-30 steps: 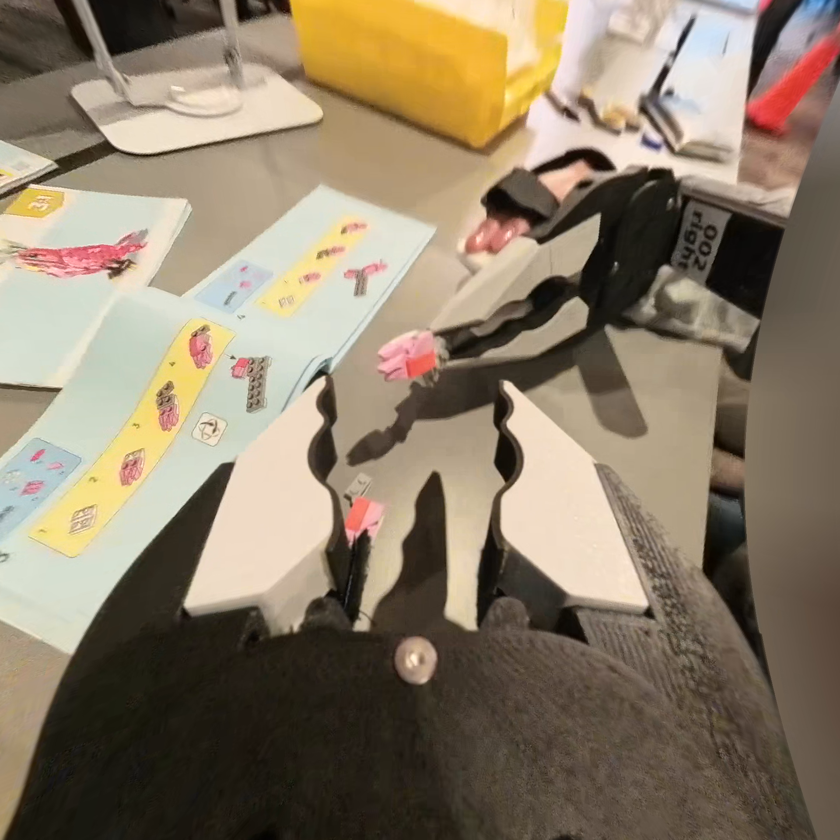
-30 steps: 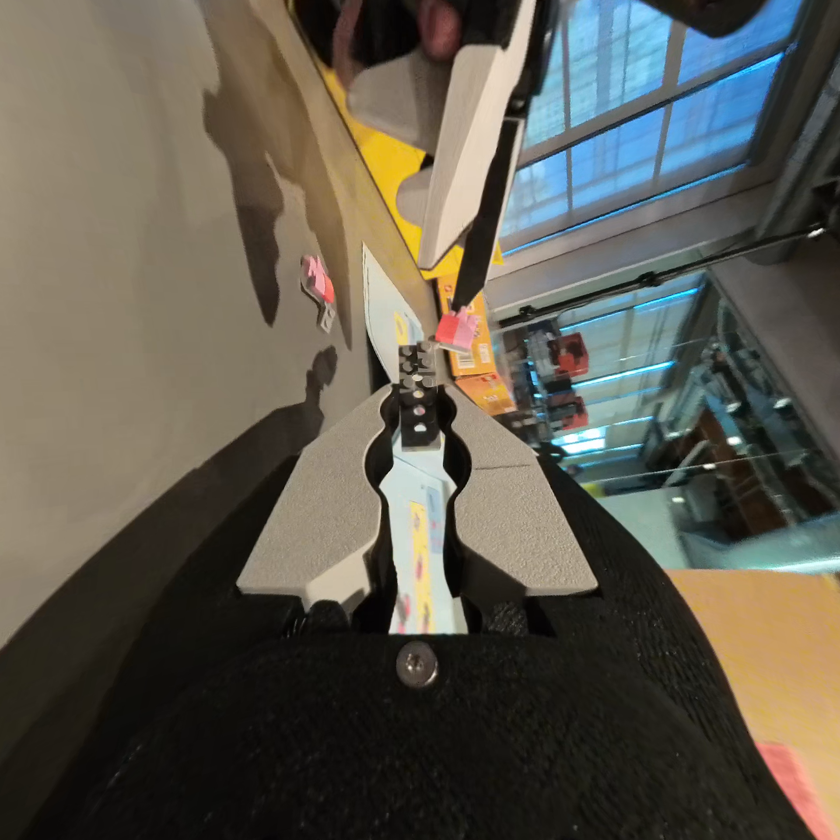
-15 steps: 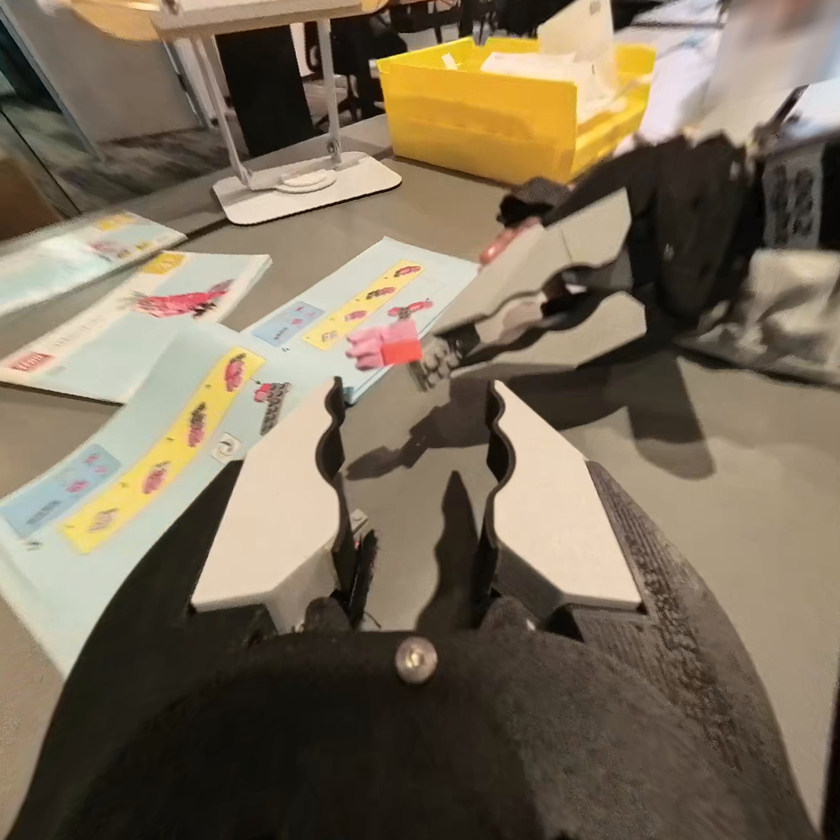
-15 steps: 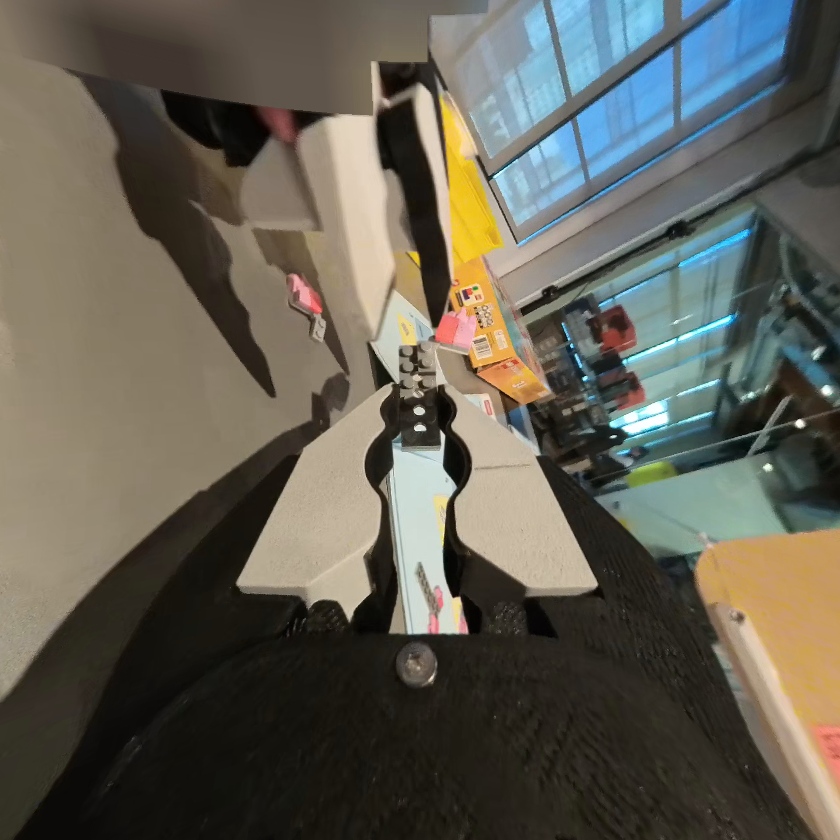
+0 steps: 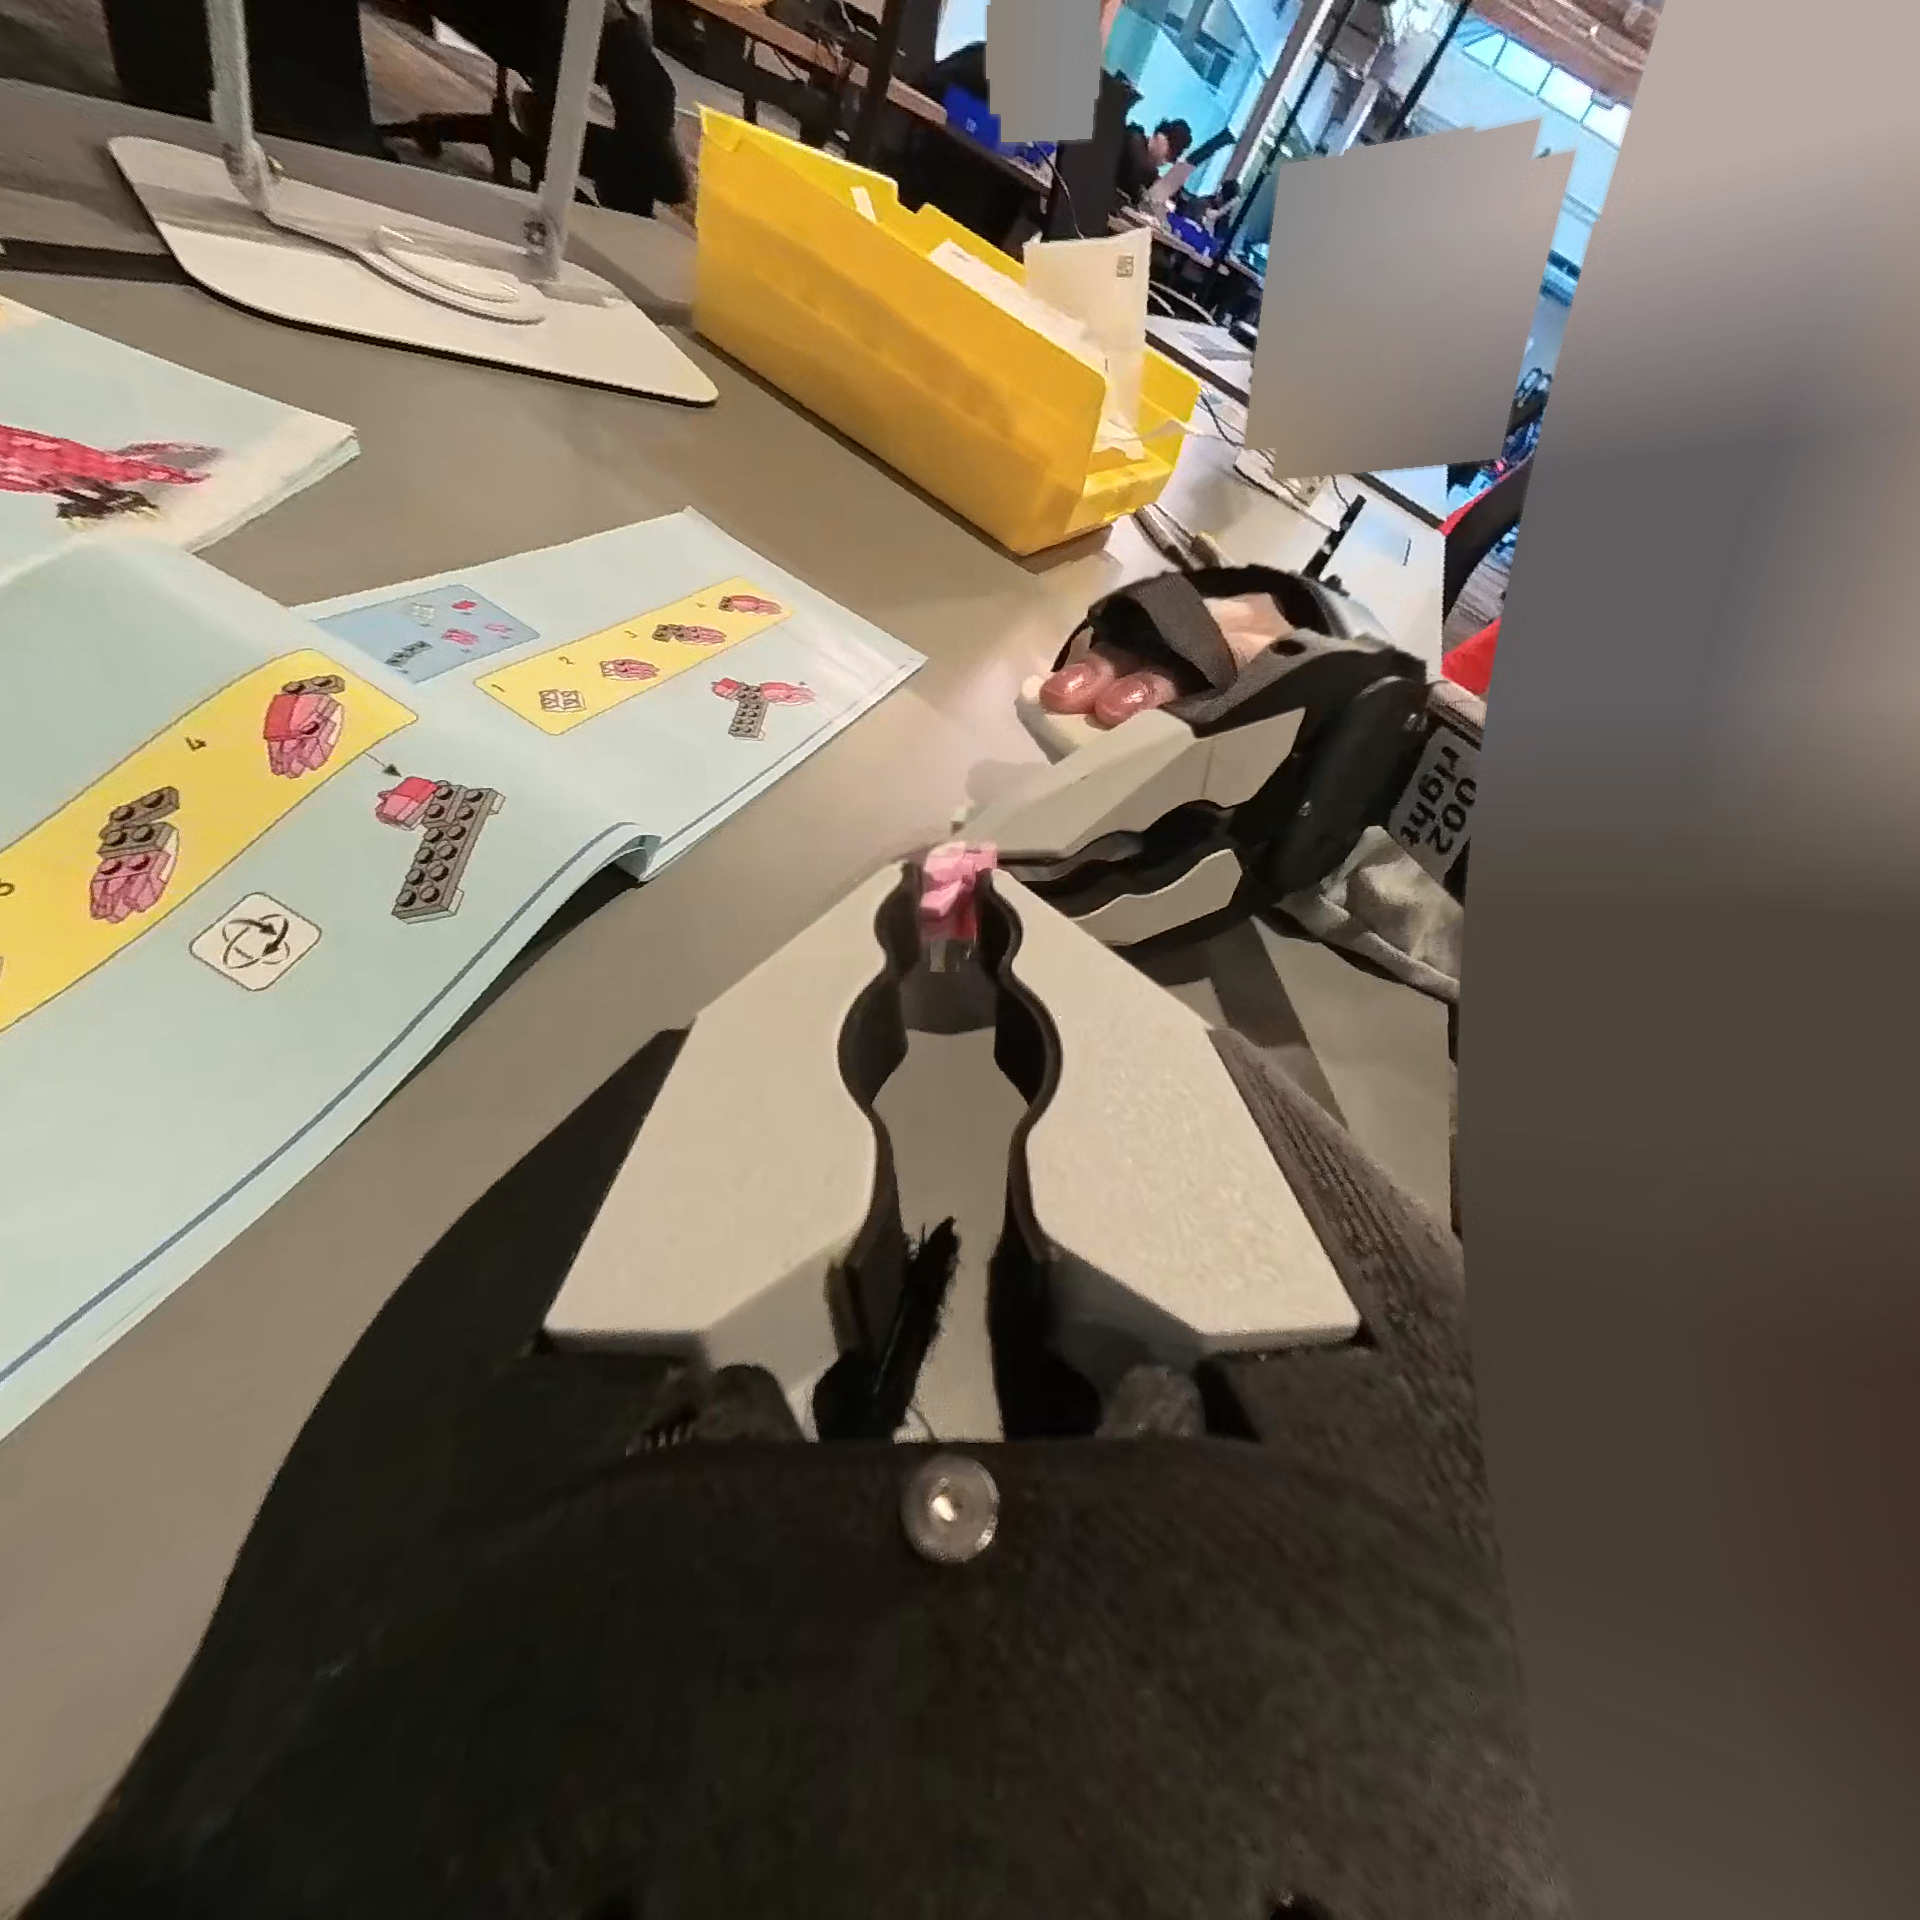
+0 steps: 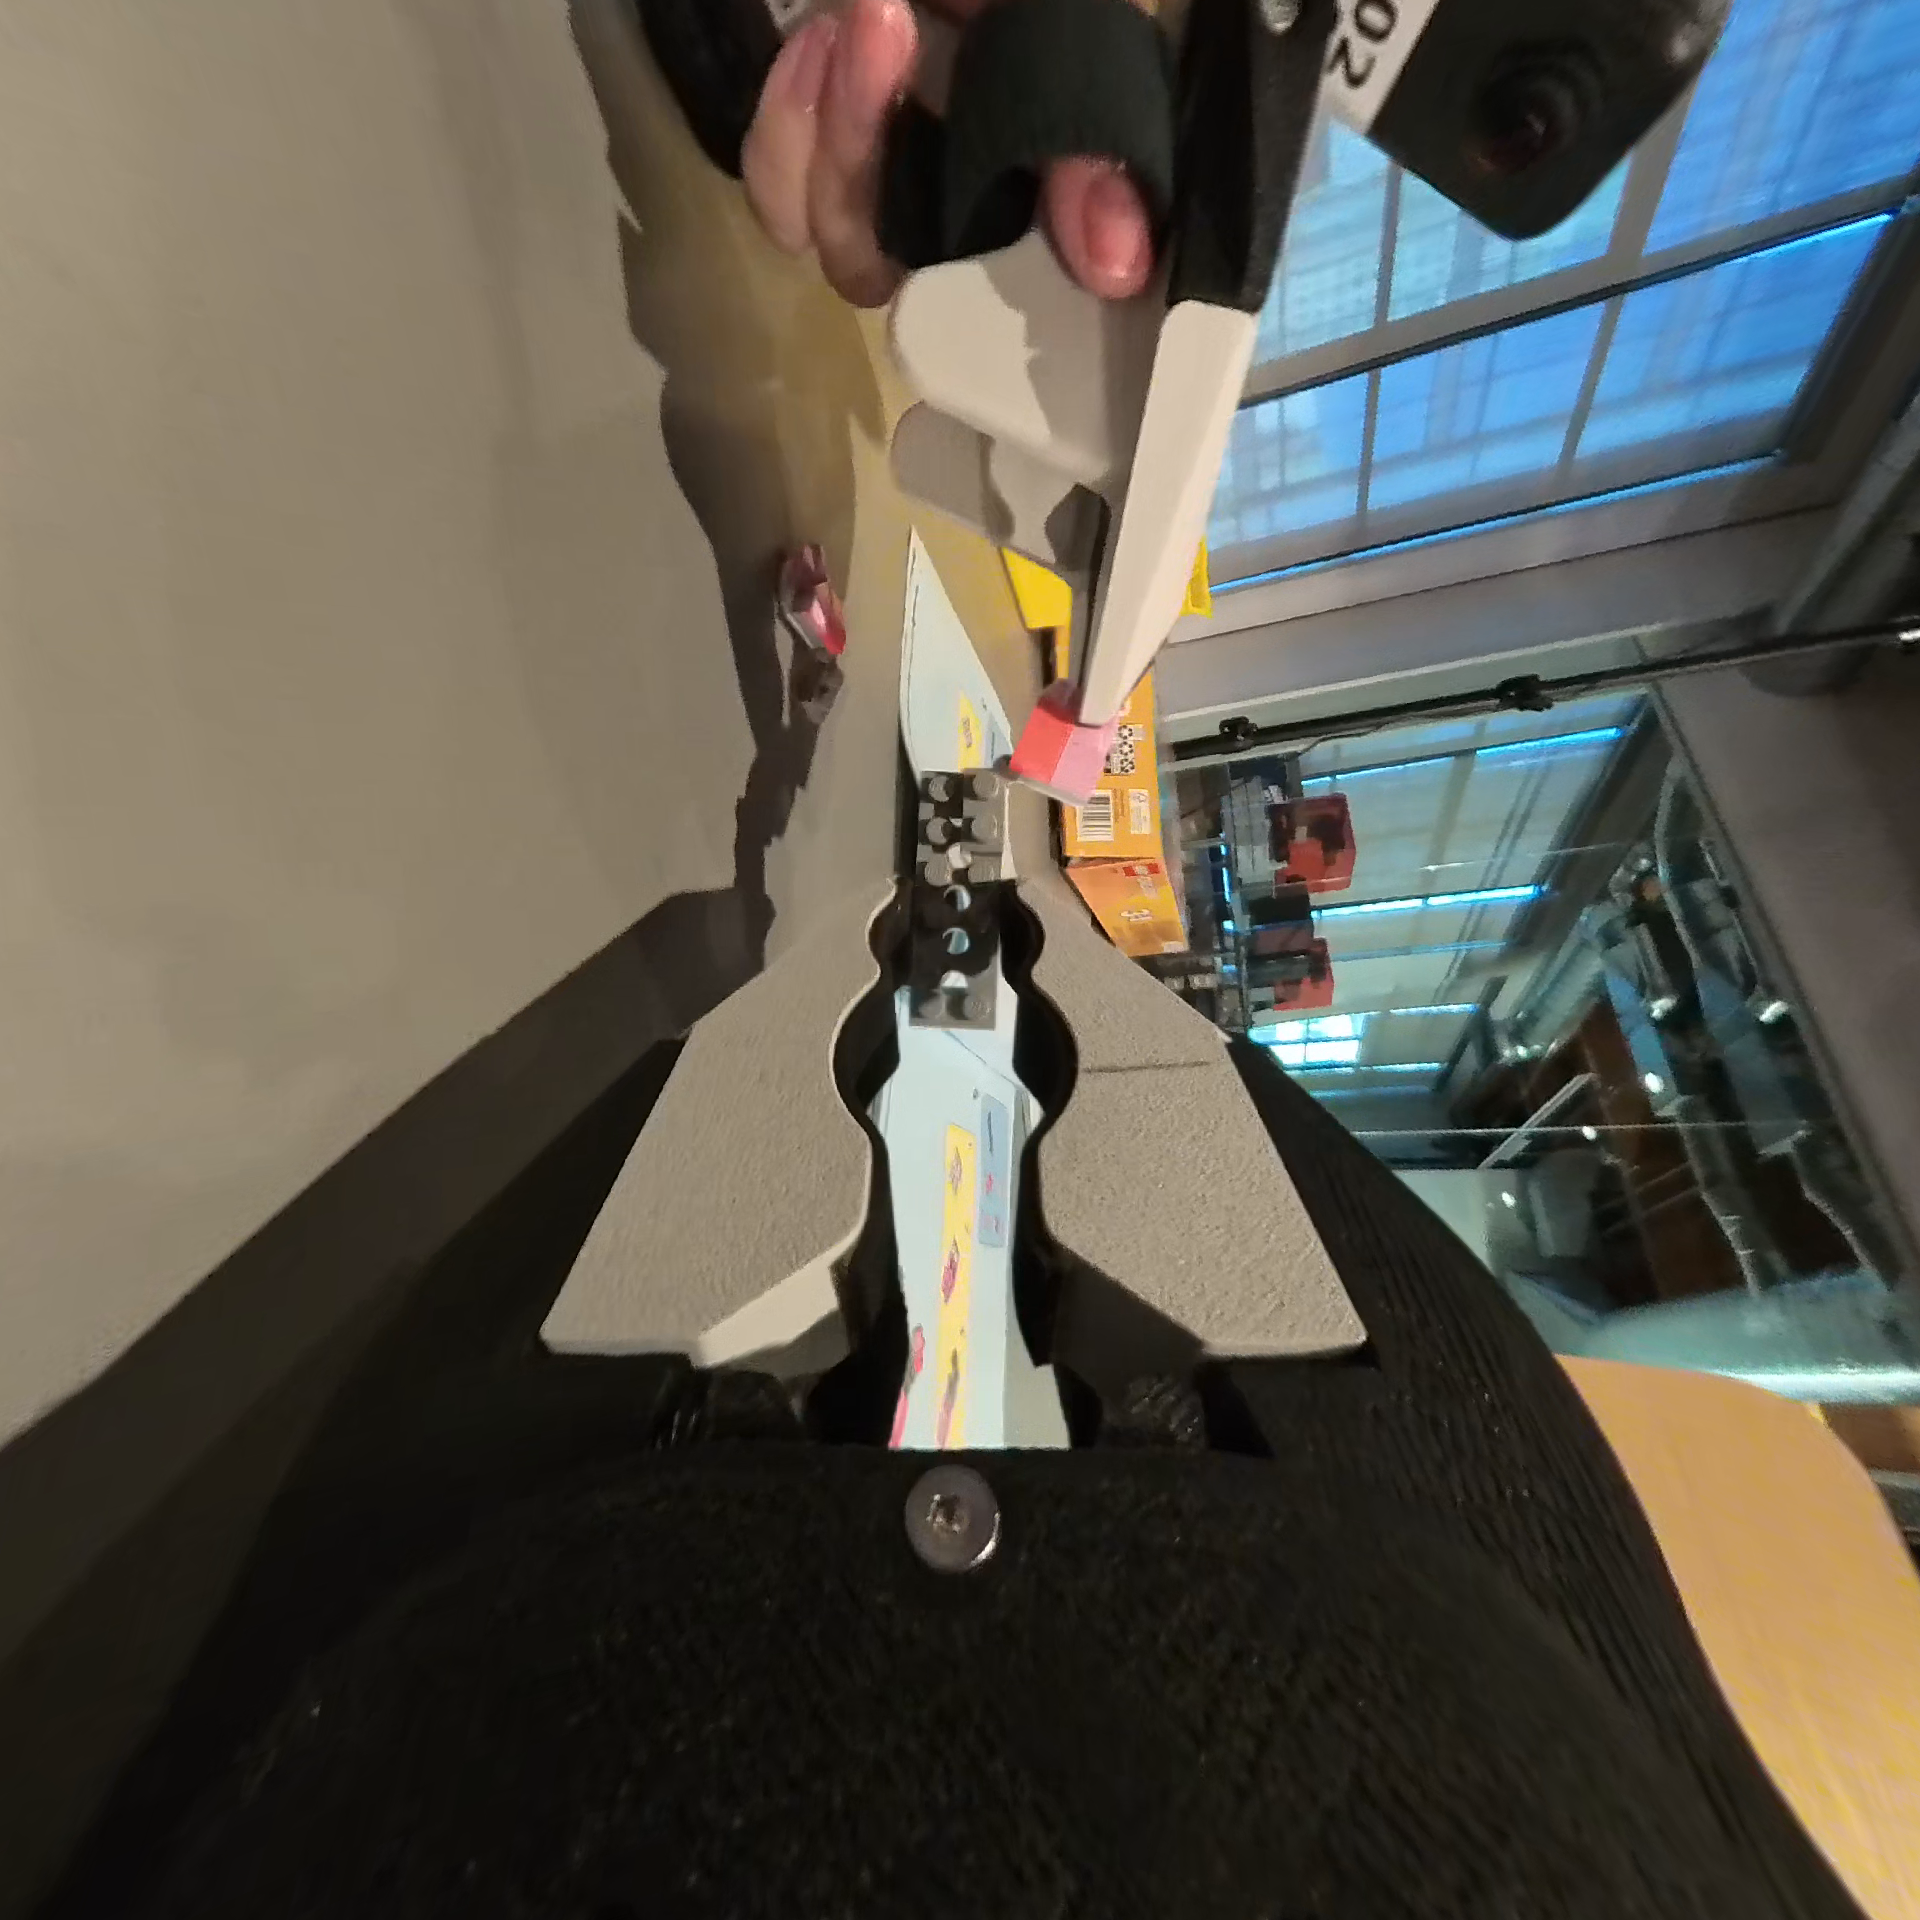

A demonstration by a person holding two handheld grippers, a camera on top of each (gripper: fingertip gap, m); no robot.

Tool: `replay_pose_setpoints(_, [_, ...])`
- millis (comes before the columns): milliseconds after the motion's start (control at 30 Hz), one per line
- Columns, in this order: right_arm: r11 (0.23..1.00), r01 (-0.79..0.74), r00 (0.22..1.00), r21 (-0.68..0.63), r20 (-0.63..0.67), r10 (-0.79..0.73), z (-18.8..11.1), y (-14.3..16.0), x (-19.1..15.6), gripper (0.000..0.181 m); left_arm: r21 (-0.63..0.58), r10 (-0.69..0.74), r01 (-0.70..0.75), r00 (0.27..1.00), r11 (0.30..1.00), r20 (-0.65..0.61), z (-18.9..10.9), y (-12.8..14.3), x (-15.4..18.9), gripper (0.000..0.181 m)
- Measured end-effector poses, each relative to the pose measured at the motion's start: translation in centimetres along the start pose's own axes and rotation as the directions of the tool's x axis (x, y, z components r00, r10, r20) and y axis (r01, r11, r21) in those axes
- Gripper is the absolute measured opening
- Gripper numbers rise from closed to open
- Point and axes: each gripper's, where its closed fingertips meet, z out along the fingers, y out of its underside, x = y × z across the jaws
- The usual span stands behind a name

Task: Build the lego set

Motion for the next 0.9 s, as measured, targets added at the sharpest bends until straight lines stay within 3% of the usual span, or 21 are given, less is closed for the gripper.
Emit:
replay_pose_setpoints(233, [0.991, 0.115, 0.993, -0.069, 0.043, -0.112, 0.3, 1.0, -1.0, 0.014, -0.142, 0.144, -0.134, 0.987, 0.981, 0.066, 1.1, 0.8, -0.5, 0.007])
replay_pose_setpoints(367, [0.970, 0.221, 0.974, -0.105, 0.065, -0.215, 0.4, 1.2, -1.5, 0.014, -0.287, 0.269, -0.234, 0.959, 0.929, 0.092, 1.4, 1.4, -0.7, 0.009])
replay_pose_setpoints(467, [0.951, 0.286, 0.957, -0.120, 0.088, -0.277, 0.6, 1.2, -2.0, 0.015, -0.436, 0.387, -0.321, 0.920, 0.841, 0.070, 1.8, 2.0, -0.7, 0.009])
replay_pose_setpoints(667, [0.937, 0.318, 0.944, -0.146, 0.135, -0.300, 0.9, 1.6, -3.0, 0.015, -0.680, 0.596, -0.441, 0.803, 0.586, -0.007, 2.8, 3.1, -1.7, 0.010])
replay_pose_setpoints(767, [0.947, 0.272, 0.961, -0.169, 0.104, -0.258, 0.9, 2.1, -2.3, 0.014, -0.642, 0.613, -0.434, 0.787, 0.632, 0.071, 3.0, 1.9, -2.5, 0.019])
replay_pose_setpoints(900, [0.960, 0.225, 0.972, -0.168, 0.114, -0.208, 0.9, 2.2, -2.4, 0.014, -0.529, 0.460, -0.352, 0.884, 0.773, 0.084, 2.7, 2.1, -2.2, 0.035])
